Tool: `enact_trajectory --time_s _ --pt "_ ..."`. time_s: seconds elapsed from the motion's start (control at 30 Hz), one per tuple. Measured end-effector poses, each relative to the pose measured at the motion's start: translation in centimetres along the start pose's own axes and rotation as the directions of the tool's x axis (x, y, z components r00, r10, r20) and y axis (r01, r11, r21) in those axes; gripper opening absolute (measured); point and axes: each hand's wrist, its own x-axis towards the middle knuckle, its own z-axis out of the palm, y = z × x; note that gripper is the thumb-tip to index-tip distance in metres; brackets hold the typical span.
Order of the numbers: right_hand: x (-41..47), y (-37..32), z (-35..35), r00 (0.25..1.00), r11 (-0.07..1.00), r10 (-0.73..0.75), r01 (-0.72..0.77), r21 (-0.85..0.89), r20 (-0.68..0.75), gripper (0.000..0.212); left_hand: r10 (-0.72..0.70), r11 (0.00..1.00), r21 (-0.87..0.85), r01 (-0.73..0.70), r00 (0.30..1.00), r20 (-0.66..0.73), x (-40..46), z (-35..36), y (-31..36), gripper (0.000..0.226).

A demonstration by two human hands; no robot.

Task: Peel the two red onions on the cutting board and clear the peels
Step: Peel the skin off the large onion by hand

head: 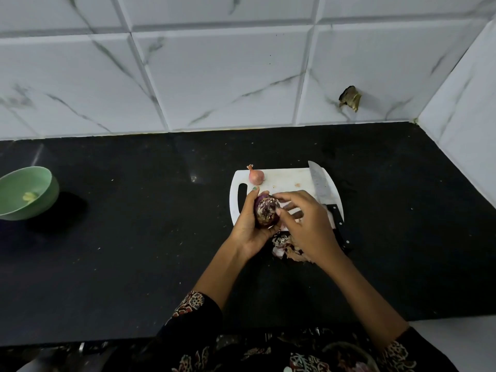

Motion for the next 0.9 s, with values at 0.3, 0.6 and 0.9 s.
enact_trajectory --time_s 0.3,0.6,0.9 --pt "-0.3 0.8 1.4 0.965 0.941 -0.249 0.221 -0.257 -0.083 0.014 -0.045 0.999 0.018 0.045 0.998 -0.047 0.1 -0.4 -0.1 0.024" --pt "0.6 0.0 0.9 0.987 0.995 0.082 -0.074 0.062 -0.138 0.009 -0.02 0.996 0.085 0.021 1.0 -0.009 0.4 -0.6 0.0 0.022" --pt "0.9 0.5 1.5 0.987 0.996 0.079 -0.084 -0.025 -0.138 0.003 -0.017 0.997 0.07 0.018 1.0 -0.018 0.4 -0.7 -0.2 0.036"
